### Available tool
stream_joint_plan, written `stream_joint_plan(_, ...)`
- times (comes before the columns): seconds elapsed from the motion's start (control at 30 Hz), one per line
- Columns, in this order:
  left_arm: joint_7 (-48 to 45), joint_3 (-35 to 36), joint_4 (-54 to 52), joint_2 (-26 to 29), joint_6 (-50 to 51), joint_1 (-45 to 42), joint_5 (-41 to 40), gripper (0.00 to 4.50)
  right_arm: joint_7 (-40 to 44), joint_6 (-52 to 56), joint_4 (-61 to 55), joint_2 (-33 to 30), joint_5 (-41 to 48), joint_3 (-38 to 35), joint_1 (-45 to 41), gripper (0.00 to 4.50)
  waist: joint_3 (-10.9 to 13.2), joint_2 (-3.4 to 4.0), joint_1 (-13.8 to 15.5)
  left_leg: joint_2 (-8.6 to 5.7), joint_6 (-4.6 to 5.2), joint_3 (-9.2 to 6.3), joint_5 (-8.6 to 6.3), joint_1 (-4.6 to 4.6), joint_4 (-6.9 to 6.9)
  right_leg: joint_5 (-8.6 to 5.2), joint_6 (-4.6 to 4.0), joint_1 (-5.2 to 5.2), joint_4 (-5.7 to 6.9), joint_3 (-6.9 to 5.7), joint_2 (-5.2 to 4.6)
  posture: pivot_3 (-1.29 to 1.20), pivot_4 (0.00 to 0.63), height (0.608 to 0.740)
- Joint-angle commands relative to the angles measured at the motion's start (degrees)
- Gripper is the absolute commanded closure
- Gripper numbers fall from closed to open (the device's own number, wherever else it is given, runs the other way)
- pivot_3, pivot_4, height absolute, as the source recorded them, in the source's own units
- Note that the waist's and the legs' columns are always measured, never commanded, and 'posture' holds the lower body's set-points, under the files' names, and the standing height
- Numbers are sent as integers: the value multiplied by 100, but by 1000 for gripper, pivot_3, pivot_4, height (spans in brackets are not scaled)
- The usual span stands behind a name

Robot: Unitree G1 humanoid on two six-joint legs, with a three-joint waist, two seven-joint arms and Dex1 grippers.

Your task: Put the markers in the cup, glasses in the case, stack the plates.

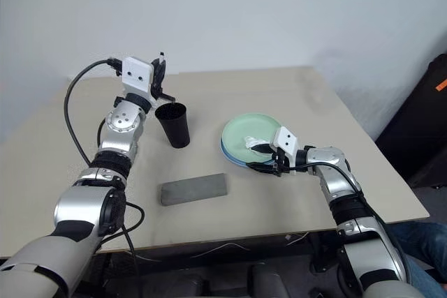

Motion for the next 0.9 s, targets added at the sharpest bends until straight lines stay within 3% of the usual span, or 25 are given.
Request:
stream_joint_plan(0.03,75,-6,203,-51,-236,-330,57,4433,-33,-26,-218,-76,75,-188,-133,1747,0,0,0,0,0,0,0,0,0,0,0,0,0,0,0,0,0,740)
stream_joint_plan(0.13,192,-21,341,-59,-248,-358,120,4433,-45,-7,-253,-98,81,-205,-118,1747,0,0,-6,0,-1,0,0,1,0,0,0,0,1,0,0,0,0,740)
stream_joint_plan(0.23,212,-2,400,-76,-261,-368,121,3690,-43,-3,-270,-124,85,-215,-95,1747,0,-1,-4,1,-1,0,-1,2,-1,0,1,-1,1,0,1,0,0,740)
stream_joint_plan(0.37,266,16,419,-87,-248,-363,130,2382,-43,5,-276,-131,77,-219,-88,1747,0,-1,-3,1,-1,0,-1,2,-1,1,1,0,2,0,1,0,0,740)
stream_joint_plan(0.67,389,101,336,-7,-83,-308,62,2382,-43,-9,-219,-79,50,-178,-155,1747,0,-1,-3,1,-2,-1,-1,2,-1,1,2,-1,2,0,1,0,0,740)
stream_joint_plan(0.9,1017,235,-64,404,1336,-327,81,2382,-47,-12,-248,-77,53,-180,-128,1747,0,-1,-17,3,-2,-1,-1,5,-3,2,4,-2,4,0,4,0,0,740)
